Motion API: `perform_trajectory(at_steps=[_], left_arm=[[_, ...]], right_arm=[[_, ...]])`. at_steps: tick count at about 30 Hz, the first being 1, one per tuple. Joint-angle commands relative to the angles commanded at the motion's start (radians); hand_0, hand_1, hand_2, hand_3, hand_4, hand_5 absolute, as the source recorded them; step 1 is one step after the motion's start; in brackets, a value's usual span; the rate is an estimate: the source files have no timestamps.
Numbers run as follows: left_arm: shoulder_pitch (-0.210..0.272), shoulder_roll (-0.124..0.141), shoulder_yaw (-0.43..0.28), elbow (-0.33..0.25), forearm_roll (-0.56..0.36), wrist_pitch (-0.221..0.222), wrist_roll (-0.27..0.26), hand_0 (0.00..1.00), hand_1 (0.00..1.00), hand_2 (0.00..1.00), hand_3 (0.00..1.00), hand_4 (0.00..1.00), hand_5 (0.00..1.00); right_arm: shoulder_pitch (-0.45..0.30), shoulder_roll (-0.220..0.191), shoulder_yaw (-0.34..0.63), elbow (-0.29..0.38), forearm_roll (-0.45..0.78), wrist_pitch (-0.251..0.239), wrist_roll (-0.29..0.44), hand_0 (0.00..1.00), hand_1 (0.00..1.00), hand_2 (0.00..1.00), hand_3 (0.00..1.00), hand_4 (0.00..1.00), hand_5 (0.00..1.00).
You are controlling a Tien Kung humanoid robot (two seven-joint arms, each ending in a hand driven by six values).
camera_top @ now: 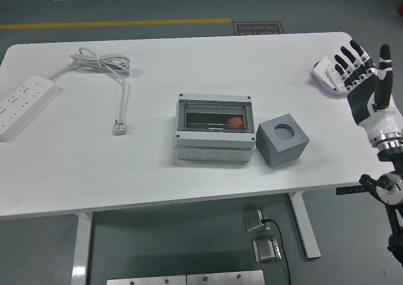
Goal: Fetch the battery,place it into the box,close the lid of the box
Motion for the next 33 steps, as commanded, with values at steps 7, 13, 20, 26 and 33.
perform_trajectory(at_steps=[7, 13, 20, 26, 33], left_arm=[[-0.004, -0.001, 0.0, 0.0, -0.001, -0.001, -0.003, 0.66, 0.701, 0.657, 0.676, 0.741, 0.245], [-0.005, 0.002, -0.006, 0.0, 0.001, 0.0, -0.004, 0.659, 0.7, 0.658, 0.677, 0.74, 0.243], [-0.005, 0.007, -0.011, 0.0, 0.002, 0.001, -0.005, 0.659, 0.7, 0.656, 0.677, 0.739, 0.242], [-0.007, 0.012, -0.019, 0.0, 0.005, 0.003, -0.006, 0.659, 0.699, 0.656, 0.676, 0.738, 0.242], [-0.014, 0.02, -0.031, 0.0, 0.003, 0.005, -0.009, 0.659, 0.699, 0.656, 0.676, 0.739, 0.242]], right_arm=[[0.01, -0.015, 0.046, -0.032, -0.063, -0.1, -0.004, 0.983, 0.831, 0.842, 0.949, 0.998, 0.998], [0.012, 0.008, 0.066, -0.04, -0.142, -0.256, 0.059, 0.975, 0.819, 0.833, 0.894, 0.998, 0.998], [0.008, 0.023, 0.083, -0.015, -0.31, -0.445, 0.047, 0.811, 0.734, 0.756, 0.884, 0.935, 0.98], [0.006, 0.034, 0.085, -0.004, -0.456, -0.499, 0.005, 0.745, 0.7, 0.702, 0.778, 0.803, 0.816], [0.005, 0.05, 0.11, 0.005, -0.598, -0.424, -0.053, 0.739, 0.689, 0.693, 0.722, 0.755, 0.754]])
